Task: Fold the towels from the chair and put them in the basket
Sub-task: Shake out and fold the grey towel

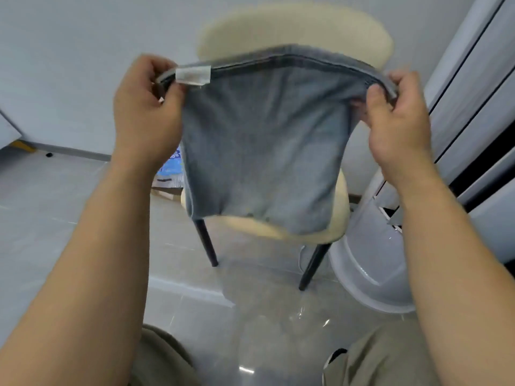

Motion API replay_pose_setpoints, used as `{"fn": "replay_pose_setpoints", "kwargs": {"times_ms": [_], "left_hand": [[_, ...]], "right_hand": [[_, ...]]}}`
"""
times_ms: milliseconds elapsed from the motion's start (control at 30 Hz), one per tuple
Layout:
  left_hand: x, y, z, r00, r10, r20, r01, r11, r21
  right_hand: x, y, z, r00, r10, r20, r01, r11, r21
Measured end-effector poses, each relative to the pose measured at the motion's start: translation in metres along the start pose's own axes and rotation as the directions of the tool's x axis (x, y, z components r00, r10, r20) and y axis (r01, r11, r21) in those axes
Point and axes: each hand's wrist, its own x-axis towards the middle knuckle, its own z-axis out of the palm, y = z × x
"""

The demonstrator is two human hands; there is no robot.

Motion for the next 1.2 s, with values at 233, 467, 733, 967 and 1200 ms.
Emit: {"fn": "replay_pose_setpoints", "kwargs": {"times_ms": [233,467,733,967,1200], "left_hand": [[-0.019,-0.023,0.015,0.999,-0.052,-0.001,0.051,0.986,-0.157],[-0.045,-0.076,0.023,0.771,-0.476,0.424,0.292,0.855,0.429],[-0.044,-0.077,0.019,0.378,-0.738,0.559,0.574,0.661,0.483],[-0.042,-0.078,0.007,0.155,-0.777,0.610,0.564,0.577,0.591],[-0.041,-0.110,0.022,0.547,-0.677,0.492,0.377,0.724,0.578]], "right_hand": [[-0.013,0.023,0.003,0.997,-0.050,-0.067,0.043,0.994,-0.098],[-0.023,0.080,0.005,0.866,0.416,0.277,-0.153,0.749,-0.645],[-0.023,0.077,-0.009,0.685,0.609,0.400,-0.261,0.718,-0.646],[-0.020,0.084,-0.018,0.411,0.768,0.490,-0.375,0.633,-0.678],[-0.015,0.115,0.006,0.776,0.504,0.379,-0.187,0.758,-0.625]]}}
